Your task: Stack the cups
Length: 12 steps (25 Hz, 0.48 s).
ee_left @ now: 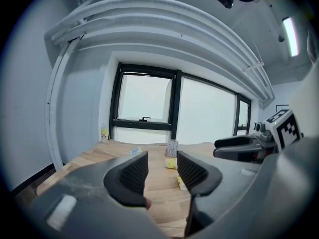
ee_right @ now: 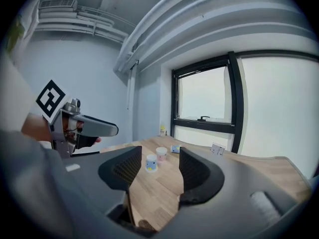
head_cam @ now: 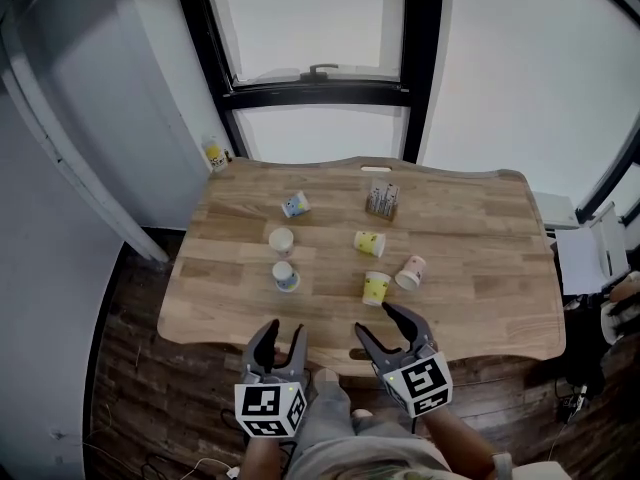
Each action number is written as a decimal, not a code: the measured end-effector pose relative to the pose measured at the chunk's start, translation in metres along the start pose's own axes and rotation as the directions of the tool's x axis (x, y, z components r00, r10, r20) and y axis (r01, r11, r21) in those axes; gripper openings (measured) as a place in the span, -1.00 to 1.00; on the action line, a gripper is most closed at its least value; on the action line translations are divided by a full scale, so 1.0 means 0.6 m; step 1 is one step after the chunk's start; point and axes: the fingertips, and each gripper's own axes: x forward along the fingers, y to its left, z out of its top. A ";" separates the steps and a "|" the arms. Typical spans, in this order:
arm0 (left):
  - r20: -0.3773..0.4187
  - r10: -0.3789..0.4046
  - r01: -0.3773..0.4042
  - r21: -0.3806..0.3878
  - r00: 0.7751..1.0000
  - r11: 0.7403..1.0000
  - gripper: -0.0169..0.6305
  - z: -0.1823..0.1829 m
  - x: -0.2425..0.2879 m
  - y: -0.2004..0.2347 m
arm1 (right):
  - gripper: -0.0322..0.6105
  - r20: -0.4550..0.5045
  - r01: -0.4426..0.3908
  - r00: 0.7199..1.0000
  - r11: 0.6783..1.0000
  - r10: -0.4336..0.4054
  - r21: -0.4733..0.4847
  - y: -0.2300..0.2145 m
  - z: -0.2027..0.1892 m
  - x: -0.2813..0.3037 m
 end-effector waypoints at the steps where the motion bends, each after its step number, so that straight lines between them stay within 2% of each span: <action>1: -0.006 -0.001 0.001 -0.001 1.000 1.000 -0.40 -0.001 0.008 0.006 | -0.15 -0.011 0.007 1.000 1.000 -0.007 -0.006 -0.006 -0.005 0.008; 6: -0.032 -0.010 0.010 -0.006 0.999 1.000 -0.40 -0.009 0.043 0.035 | -0.12 -0.064 0.029 0.997 0.999 -0.030 -0.018 -0.029 -0.027 0.043; 12: -0.090 -0.022 0.022 0.005 0.996 1.000 -0.40 -0.029 0.083 0.058 | -0.12 -0.169 0.058 0.984 0.998 -0.061 -0.019 -0.060 -0.089 0.082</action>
